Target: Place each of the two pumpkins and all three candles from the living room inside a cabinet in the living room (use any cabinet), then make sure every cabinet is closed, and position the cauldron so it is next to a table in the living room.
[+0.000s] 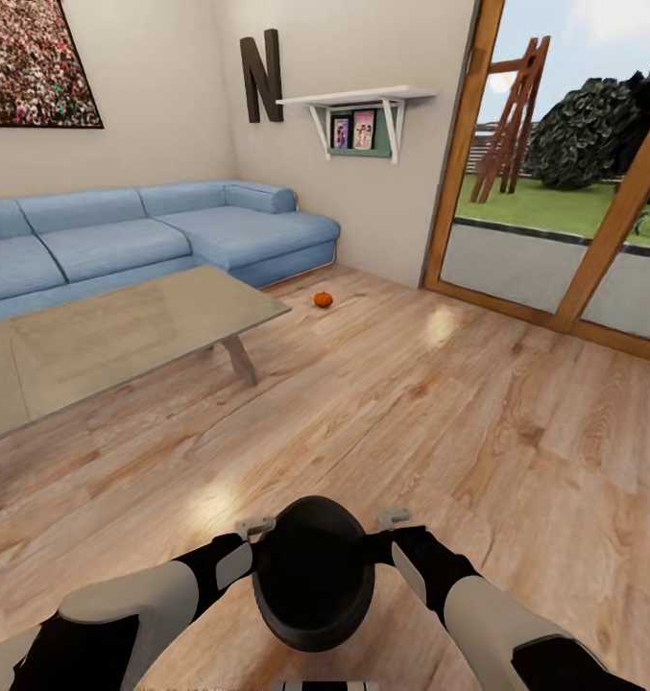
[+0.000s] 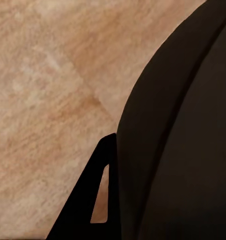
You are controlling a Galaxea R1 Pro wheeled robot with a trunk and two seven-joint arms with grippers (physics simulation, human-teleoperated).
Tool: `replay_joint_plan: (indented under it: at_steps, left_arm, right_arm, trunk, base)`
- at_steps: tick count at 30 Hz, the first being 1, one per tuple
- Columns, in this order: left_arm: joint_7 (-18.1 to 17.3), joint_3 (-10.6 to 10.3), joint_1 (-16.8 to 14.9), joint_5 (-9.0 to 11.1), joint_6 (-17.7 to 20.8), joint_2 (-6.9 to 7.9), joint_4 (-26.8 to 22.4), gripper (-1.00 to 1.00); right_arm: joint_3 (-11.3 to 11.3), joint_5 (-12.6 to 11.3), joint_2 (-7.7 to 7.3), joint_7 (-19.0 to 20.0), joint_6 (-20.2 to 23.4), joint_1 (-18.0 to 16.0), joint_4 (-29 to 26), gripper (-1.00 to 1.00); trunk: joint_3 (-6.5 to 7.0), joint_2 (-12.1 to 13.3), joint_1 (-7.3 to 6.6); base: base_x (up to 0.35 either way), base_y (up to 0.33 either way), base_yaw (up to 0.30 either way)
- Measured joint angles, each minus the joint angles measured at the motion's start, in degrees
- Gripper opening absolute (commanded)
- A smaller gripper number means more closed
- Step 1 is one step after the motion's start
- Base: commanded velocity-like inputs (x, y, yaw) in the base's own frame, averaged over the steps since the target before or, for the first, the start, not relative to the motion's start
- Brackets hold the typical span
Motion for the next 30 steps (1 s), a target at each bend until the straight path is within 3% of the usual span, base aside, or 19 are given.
replay_joint_plan:
  at_steps: [30]
  left_arm:
    - [-0.3,-0.5,0.0,0.6,-0.3,0.14,-0.1,-1.00]
  right_arm:
    - [0.1,0.1,0.09,-0.1,0.0,0.0,-0.1,-1.00]
  trunk:
    - [0.00,0.0,0.00]
  base:
    - [0.000,0.000,0.287]
